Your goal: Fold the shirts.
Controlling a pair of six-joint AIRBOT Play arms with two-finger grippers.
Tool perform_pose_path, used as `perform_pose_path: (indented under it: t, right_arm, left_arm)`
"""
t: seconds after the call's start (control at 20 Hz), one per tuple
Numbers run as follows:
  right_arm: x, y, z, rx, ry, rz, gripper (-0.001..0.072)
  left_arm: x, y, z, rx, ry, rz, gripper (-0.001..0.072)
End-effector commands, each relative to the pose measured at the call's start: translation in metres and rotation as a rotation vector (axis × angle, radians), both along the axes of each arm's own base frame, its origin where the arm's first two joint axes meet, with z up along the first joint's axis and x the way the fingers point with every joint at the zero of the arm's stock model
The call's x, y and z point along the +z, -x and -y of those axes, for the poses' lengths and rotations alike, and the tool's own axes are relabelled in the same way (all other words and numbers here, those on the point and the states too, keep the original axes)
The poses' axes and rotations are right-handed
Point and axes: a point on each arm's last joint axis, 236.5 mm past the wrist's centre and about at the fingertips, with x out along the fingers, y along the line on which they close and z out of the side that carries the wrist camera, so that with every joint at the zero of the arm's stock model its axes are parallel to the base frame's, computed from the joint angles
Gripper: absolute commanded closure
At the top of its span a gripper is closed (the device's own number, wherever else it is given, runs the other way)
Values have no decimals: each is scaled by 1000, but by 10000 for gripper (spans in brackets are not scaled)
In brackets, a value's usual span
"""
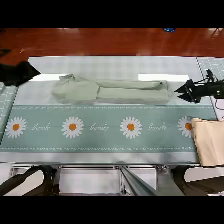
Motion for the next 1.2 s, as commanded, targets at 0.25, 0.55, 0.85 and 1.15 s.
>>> perform_pose_path:
  t: [0.25,0.55,0.85,1.15]
  right_arm:
    - [-26,-41,-78,119,-98,26,296]
    - [14,-50,-99,249,-75,105,690]
    - [108,12,-58,297,184,231,690]
    - [182,102,-80,267,269,385,689]
  left_arm:
    - [-68,28,67,-172,-19,-101,203]
    - [-89,27,74,-169,23,-160,360]
    - [-45,2,162,-326,179,61,687]
    - [-63,6,337,-641,219,31,688]
